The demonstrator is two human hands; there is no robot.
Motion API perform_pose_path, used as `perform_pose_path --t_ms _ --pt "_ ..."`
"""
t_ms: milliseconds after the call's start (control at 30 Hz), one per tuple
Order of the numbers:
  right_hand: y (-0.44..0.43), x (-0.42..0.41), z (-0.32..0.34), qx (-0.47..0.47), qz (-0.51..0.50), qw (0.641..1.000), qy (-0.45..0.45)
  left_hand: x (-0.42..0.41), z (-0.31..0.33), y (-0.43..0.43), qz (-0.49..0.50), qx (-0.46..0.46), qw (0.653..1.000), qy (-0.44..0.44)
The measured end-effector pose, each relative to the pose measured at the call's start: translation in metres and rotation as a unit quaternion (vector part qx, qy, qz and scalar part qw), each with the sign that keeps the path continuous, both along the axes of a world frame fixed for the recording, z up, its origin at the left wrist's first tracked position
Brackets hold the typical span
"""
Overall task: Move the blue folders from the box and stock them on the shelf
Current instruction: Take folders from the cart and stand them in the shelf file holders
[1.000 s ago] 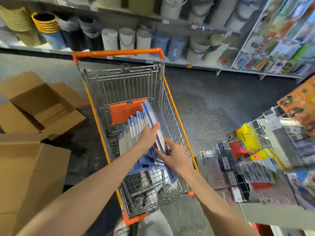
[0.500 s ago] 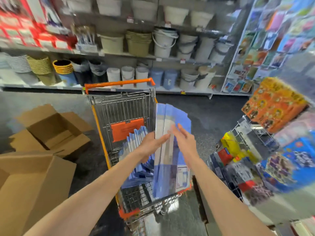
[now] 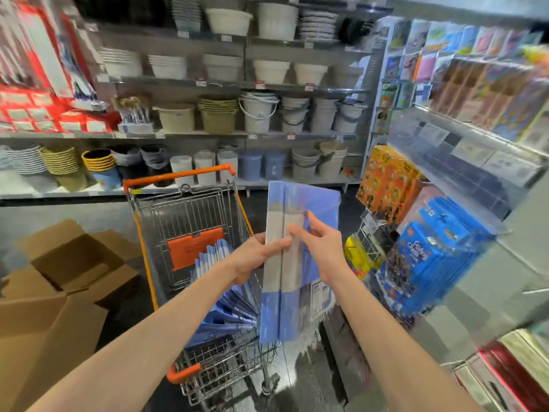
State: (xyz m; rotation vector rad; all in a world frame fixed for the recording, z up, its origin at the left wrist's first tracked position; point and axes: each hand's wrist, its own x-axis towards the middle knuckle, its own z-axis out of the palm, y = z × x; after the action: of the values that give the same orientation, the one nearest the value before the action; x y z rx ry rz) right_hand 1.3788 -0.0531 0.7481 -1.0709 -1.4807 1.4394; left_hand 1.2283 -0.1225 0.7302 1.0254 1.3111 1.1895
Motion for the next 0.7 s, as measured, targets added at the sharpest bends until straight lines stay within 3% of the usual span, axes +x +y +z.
perform_pose_path --t_ms 200,333,533,700 --pt "-0.001 0.013 0.032 0.019 0.011 1.0 0.013 0.017 0.024 0.007 -0.046 0.026 0.998 0.027" --pt "-0.009 0.011 0.069 0.024 0.034 0.999 0.018 0.024 0.046 0.018 -0.137 0.046 0.986 0.082" --pt "0.002 0.002 0.093 0.15 -0.086 0.983 -0.055 0.004 0.072 0.047 -0.228 0.108 0.945 0.211" --pt "0.02 -0.007 0.127 0.208 -0.173 0.961 -0.056 -0.011 0.089 0.072 -0.16 0.186 0.952 0.184"
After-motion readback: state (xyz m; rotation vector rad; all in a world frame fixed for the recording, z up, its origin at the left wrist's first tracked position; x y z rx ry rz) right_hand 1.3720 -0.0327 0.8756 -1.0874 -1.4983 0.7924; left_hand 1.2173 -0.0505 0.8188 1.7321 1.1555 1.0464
